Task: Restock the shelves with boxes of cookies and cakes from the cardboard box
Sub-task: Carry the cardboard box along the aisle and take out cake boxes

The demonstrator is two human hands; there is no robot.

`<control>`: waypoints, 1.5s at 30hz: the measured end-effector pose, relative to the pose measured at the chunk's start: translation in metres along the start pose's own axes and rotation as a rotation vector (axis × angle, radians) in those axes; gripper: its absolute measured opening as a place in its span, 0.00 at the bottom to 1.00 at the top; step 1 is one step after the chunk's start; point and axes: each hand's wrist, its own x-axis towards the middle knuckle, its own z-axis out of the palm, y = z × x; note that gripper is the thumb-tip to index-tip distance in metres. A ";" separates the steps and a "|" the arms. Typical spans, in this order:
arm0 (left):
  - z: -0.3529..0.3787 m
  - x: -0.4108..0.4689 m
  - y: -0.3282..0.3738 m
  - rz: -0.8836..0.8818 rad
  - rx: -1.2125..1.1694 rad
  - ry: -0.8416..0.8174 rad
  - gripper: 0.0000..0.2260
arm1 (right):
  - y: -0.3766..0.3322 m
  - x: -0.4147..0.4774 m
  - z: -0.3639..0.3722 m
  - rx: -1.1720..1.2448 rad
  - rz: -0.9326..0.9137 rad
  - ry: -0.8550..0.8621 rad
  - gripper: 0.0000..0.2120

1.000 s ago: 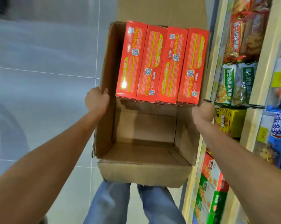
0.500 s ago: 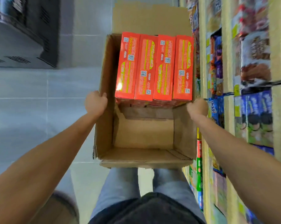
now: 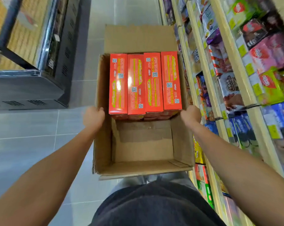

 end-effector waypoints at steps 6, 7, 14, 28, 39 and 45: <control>-0.009 0.073 0.065 0.057 -0.033 0.018 0.16 | -0.055 0.080 -0.013 -0.010 -0.033 0.036 0.14; -0.007 0.088 0.079 0.066 -0.041 0.025 0.16 | -0.066 0.097 -0.016 -0.026 -0.042 0.041 0.13; -0.005 0.195 0.211 0.046 -0.042 0.098 0.17 | -0.163 0.240 -0.058 0.005 -0.083 0.018 0.07; -0.030 0.402 0.424 0.053 -0.037 0.148 0.12 | -0.361 0.486 -0.113 -0.016 -0.214 -0.012 0.12; -0.073 0.622 0.605 0.108 -0.073 0.125 0.14 | -0.557 0.673 -0.132 -0.016 -0.188 0.036 0.16; -0.080 0.726 0.679 0.160 -0.090 0.087 0.11 | -0.637 0.764 -0.146 -0.018 -0.196 0.054 0.11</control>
